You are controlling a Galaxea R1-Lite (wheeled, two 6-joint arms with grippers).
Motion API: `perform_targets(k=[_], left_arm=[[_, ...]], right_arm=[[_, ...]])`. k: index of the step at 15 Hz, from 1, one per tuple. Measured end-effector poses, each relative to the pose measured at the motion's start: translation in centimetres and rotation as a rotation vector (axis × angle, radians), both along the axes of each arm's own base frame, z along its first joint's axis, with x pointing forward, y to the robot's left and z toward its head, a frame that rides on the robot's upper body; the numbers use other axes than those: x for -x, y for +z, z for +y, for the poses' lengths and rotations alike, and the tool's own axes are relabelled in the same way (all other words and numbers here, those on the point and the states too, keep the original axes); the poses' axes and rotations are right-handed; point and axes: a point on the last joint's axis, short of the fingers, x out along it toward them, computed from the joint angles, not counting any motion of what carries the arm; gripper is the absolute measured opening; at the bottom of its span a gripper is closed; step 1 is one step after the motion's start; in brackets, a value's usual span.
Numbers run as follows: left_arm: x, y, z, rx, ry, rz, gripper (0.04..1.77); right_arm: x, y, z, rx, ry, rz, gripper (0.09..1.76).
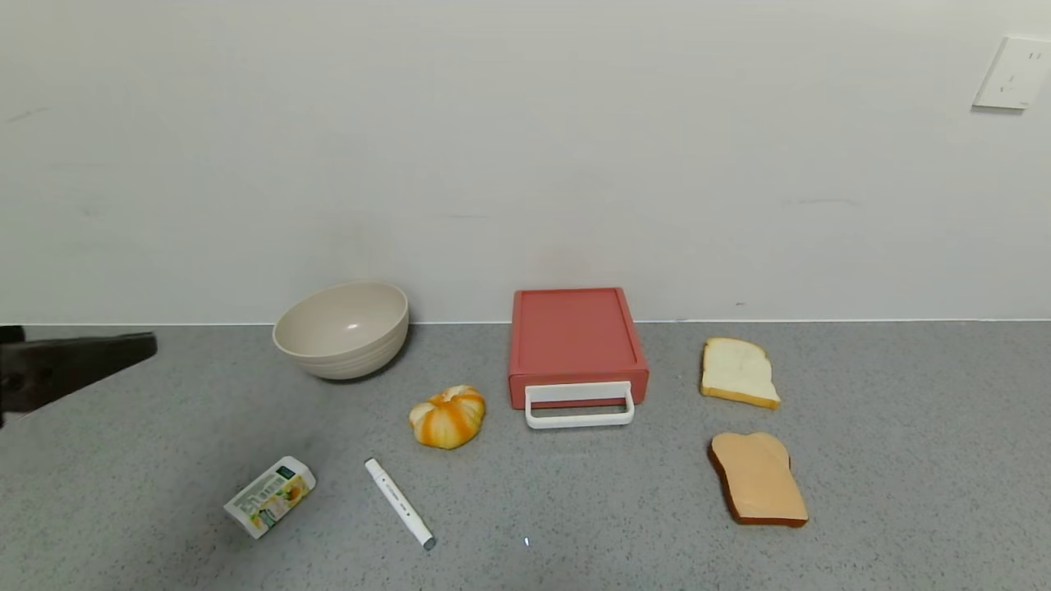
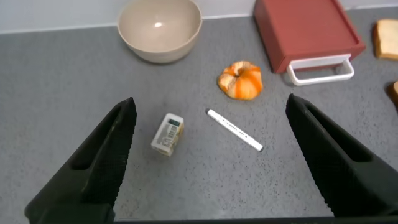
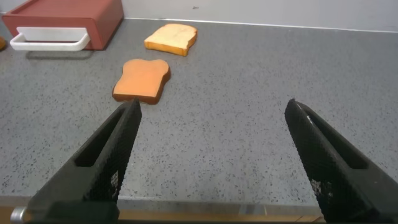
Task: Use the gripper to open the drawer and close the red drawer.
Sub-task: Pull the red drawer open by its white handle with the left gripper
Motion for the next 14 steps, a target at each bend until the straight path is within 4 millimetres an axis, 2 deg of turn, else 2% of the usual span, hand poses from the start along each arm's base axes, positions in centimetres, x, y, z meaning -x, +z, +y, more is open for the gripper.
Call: perform_targets(k=[3, 6, 9, 14], left_arm=[[-5.3, 0.9, -1.8, 0.049, -0.013, 0.125, 1.73], [-9.8, 0.6, -5.1, 0.092, -0.040, 0.204, 1.73], [-12.8, -0.6, -8.9, 0.090, -0.048, 0.261, 1.73], [-16.0, -3.3, -15.0, 0.100, -0.049, 0.329, 1.73]], right_arm=[[0.0, 0.0, 0.0, 0.001, 0.000, 0.000, 1.70], [0.0, 0.0, 0.0, 0.000, 0.000, 0.000, 1.70], [0.0, 0.0, 0.0, 0.000, 0.000, 0.000, 1.70], [0.0, 0.0, 0.0, 0.000, 0.000, 0.000, 1.70]])
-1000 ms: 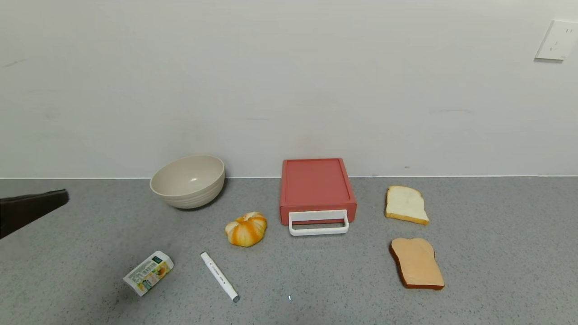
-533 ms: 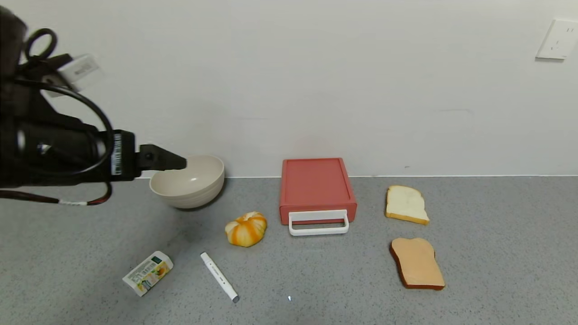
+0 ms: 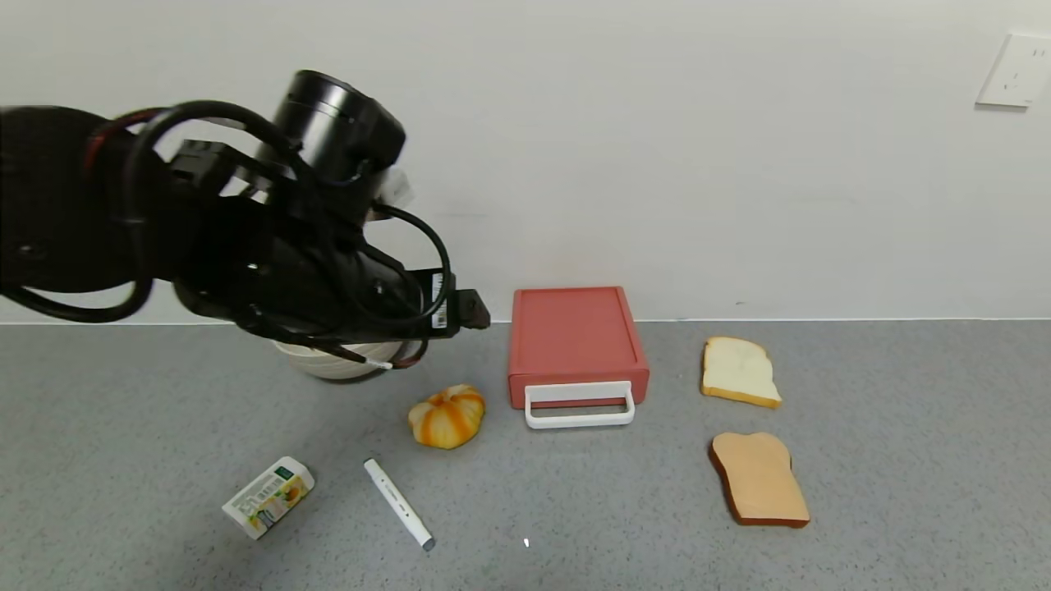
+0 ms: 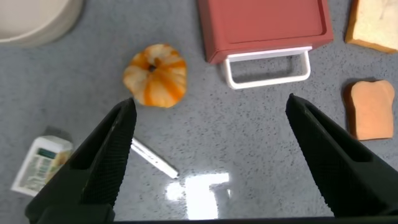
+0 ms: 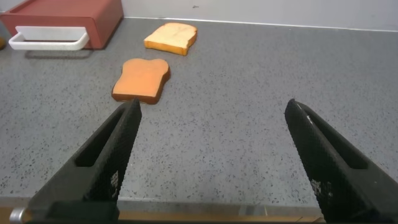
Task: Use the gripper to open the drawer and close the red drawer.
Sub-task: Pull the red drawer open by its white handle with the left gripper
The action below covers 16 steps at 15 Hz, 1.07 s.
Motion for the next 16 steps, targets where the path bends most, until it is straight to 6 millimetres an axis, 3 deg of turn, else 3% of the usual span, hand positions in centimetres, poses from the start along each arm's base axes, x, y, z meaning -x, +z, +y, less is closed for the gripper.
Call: perform_targets(k=[5, 11, 12, 16], left_arm=[[-1.9, -3.1, -4.9, 0.021, 0.001, 0.067, 1.73], [-3.6, -5.7, -7.8, 0.011, -0.009, 0.108, 1.73], [-3.8, -6.0, -8.1, 0.013, -0.006, 0.112, 1.65], [-4.1, -6.7, -8.8, 0.008, -0.012, 0.120, 1.03]], right_arm=[[0.0, 0.0, 0.0, 0.000, 0.000, 0.000, 1.70], [0.0, 0.0, 0.0, 0.000, 0.000, 0.000, 1.70], [0.0, 0.0, 0.0, 0.000, 0.000, 0.000, 1.70], [0.0, 0.0, 0.0, 0.000, 0.000, 0.000, 1.70]])
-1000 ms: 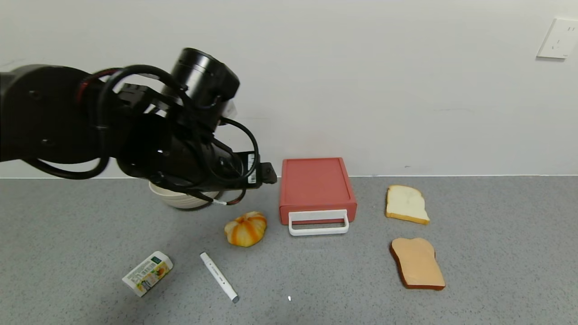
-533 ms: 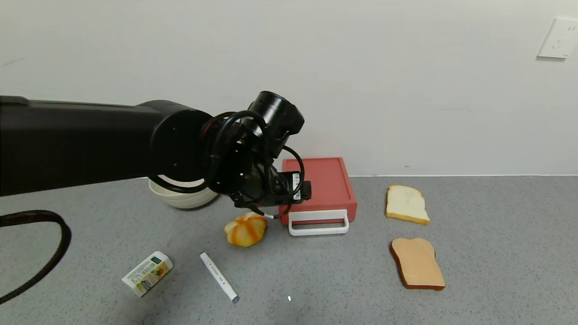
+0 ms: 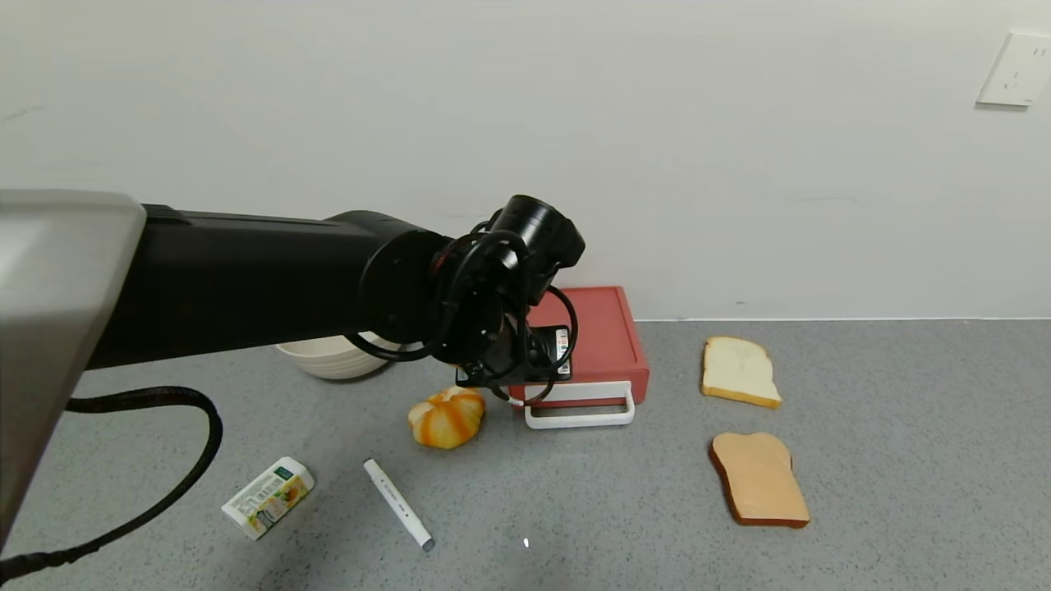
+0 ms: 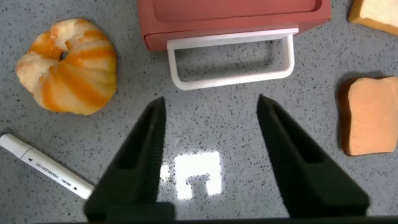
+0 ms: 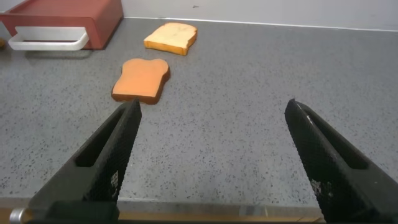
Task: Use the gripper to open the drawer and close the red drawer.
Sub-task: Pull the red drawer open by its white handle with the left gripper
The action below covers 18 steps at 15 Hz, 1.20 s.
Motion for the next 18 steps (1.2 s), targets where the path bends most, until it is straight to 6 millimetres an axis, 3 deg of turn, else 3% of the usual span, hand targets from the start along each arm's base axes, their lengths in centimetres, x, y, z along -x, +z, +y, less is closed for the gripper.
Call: perform_targets(k=[3, 4, 10, 18], left_arm=[[0.0, -0.2, -0.2, -0.004, -0.004, 0.005, 0.66], [0.0, -0.3, -0.3, -0.006, -0.005, 0.007, 0.13], [0.3, -1.3, -2.0, 0.003, -0.016, 0.021, 0.11], [-1.4, -5.5, -4.4, -0.021, 0.060, 0.047, 0.11]], right_arm=[[0.0, 0.0, 0.0, 0.000, 0.000, 0.000, 1.70], [0.0, 0.0, 0.0, 0.000, 0.000, 0.000, 1.70], [0.0, 0.0, 0.0, 0.000, -0.001, 0.000, 1.70], [0.0, 0.0, 0.0, 0.000, 0.000, 0.000, 1.70]])
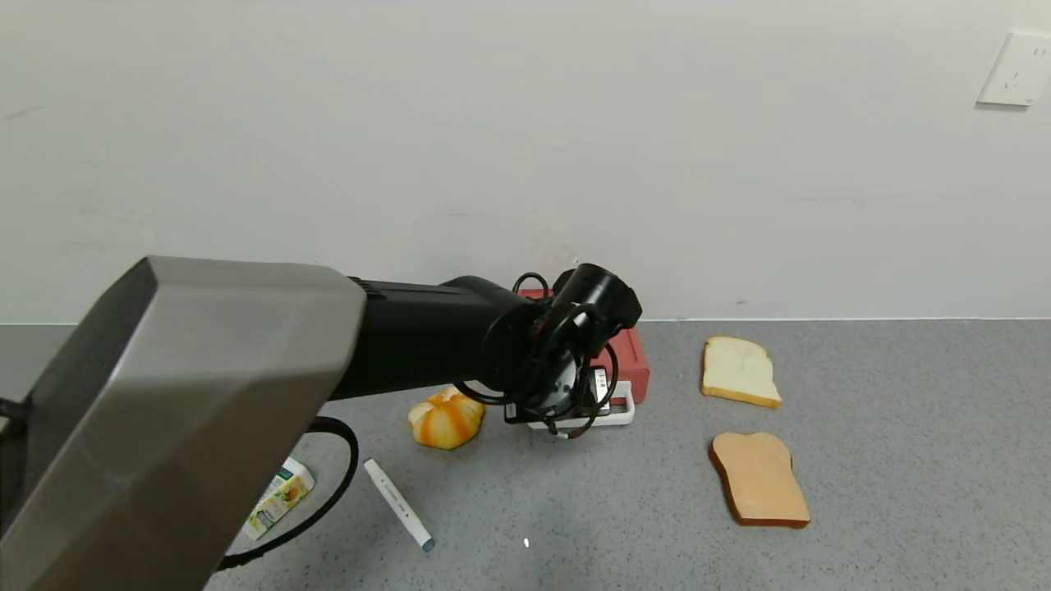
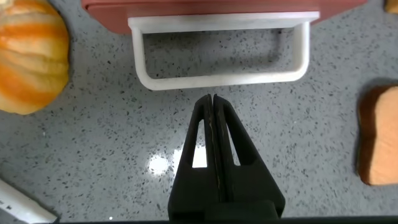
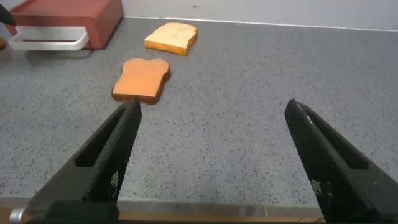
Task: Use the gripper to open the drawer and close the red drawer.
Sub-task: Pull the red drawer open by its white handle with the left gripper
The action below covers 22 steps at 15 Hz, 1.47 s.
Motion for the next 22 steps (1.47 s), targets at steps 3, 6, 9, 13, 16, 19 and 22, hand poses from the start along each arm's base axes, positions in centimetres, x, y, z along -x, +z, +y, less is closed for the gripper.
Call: perform_targets(k=[3, 6, 9, 13, 16, 19, 22], left_arm=[[-0.9, -1.3, -0.7, 0.020, 0.011, -0.014, 0.11], [-1.4, -1.9, -1.2, 0.048, 0.016, -0.035, 0.11], [-1.7, -2.6, -1.7, 0.046, 0.013, -0.035, 0.11], [-2.1, -3.5, -2.0, 0.025, 0.019, -0.043, 0.11], [-2.3, -3.8, -2.2, 0.021, 0.017, -0.042, 0.11], [-2.6, -4.4, -2.3, 0.015, 0.018, -0.037, 0.11], [-2.6, -4.7, -2.4, 0.010, 0.021, -0.027, 0.11]], right_arm=[[0.0, 0.0, 0.0, 0.000, 0.000, 0.000, 1.70], [0.0, 0.0, 0.0, 0.000, 0.000, 0.000, 1.70], [0.0, 0.0, 0.0, 0.000, 0.000, 0.000, 1.70], [0.0, 0.0, 0.0, 0.000, 0.000, 0.000, 1.71], [0.0, 0.0, 0.0, 0.000, -0.001, 0.000, 1.71], [0.0, 0.0, 0.0, 0.000, 0.000, 0.000, 1.71], [0.0, 0.0, 0.0, 0.000, -0.001, 0.000, 1.71]])
